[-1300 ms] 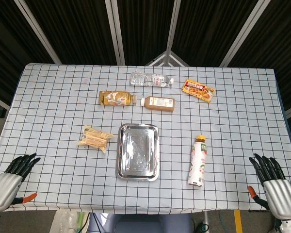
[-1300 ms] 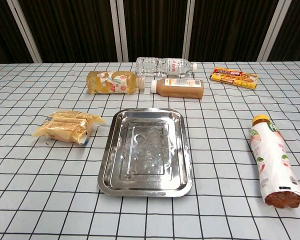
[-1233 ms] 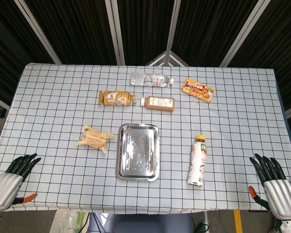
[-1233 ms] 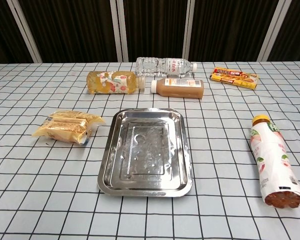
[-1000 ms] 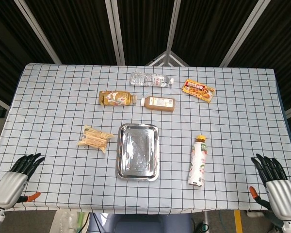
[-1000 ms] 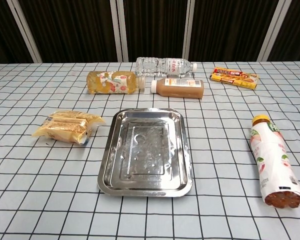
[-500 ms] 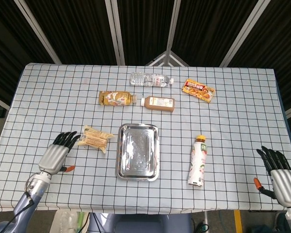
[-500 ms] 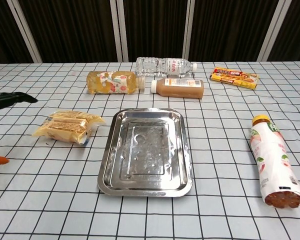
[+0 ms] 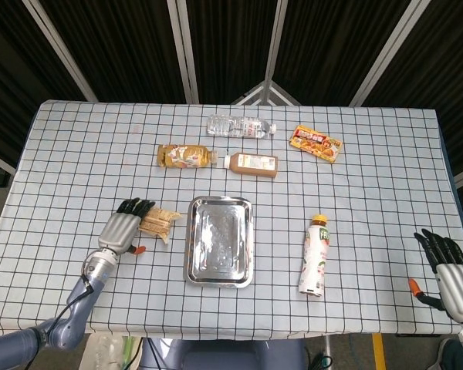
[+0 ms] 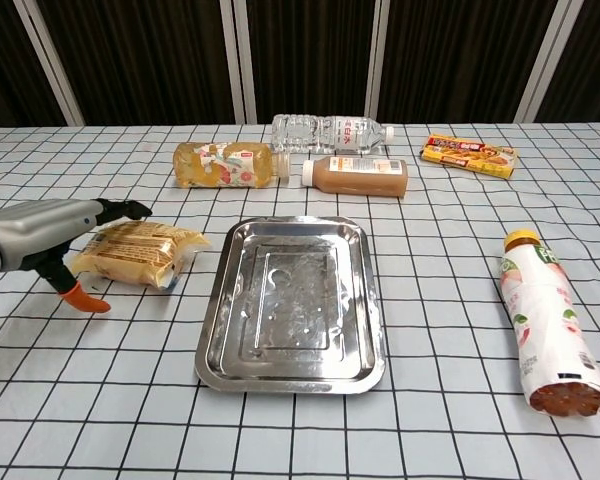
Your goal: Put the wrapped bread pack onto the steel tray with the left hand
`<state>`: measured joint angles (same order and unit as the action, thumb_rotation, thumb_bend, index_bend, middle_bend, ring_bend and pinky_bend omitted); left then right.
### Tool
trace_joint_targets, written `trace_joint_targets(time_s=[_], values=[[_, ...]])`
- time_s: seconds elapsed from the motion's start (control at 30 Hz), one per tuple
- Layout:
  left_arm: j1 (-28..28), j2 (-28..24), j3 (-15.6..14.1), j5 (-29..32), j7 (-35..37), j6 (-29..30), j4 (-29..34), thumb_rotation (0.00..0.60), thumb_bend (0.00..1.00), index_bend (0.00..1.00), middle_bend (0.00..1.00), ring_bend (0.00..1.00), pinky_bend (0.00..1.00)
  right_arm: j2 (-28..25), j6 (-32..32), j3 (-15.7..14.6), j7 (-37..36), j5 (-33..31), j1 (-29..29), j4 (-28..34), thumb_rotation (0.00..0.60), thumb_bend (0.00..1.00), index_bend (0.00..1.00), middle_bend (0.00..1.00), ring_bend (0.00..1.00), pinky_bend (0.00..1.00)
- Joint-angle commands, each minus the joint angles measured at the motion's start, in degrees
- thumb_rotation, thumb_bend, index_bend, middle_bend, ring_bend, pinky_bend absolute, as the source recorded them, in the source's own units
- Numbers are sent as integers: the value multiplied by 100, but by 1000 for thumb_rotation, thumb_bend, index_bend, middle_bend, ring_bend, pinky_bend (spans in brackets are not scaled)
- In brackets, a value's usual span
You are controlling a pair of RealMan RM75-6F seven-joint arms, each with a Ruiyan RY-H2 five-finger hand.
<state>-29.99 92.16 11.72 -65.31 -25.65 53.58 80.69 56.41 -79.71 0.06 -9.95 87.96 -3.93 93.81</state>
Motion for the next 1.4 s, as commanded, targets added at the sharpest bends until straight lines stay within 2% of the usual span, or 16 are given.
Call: trace_joint_targets(time_s=[0.03,0.17,0.23,0.47,0.67,0.83,0.97,1.03,1.17,1.3,1.4], values=[[-148,239,22,95,72,-41,-312,600,301,8,109,70,95,-41,-16,-14,-59,21,5,6,600,407,0,0,0,0],[-190,389,127,12,522,94,-416,600,408,118,297,263,249,-58,-60,-8,-92,22,20,-12,600,407,0,0,0,0],[-175,412,106,-221,753,275,-455,600,428,171,371,327,285,-47,-37,-10,-59,5,13,-16,600,407,0,0,0,0],[-113,308,23,-563,1006,675,-336,600,442,254,442,386,307,-3,20,-21,98,-27,-6,11,600,407,0,0,0,0],[-58,122,11,-841,1114,1049,55,600,428,256,442,388,310,14,53,-6,149,-88,-17,29,600,407,0,0,0,0],[-289,214,234,-908,950,1147,446,600,422,238,432,388,308,10,105,8,109,-122,-47,37,600,407,0,0,0,0],[-818,625,599,-302,260,730,656,600,420,232,424,387,309,-18,146,-8,106,-121,-60,100,600,407,0,0,0,0],[-1103,913,677,-74,-137,586,620,600,406,235,418,386,312,-40,139,-19,41,-77,-65,107,600,407,0,0,0,0],[-1510,1389,667,383,-968,425,479,600,378,237,404,376,310,-81,178,-25,-29,-93,-76,62,600,407,0,0,0,0],[-1698,1690,686,798,-1521,585,515,600,301,182,343,307,289,-132,167,-29,-204,-82,-69,8,600,407,0,0,0,0],[-1748,1719,628,1004,-1759,663,591,600,199,69,252,237,252,-169,92,-43,-311,-51,-27,-17,600,407,0,0,0,0]])
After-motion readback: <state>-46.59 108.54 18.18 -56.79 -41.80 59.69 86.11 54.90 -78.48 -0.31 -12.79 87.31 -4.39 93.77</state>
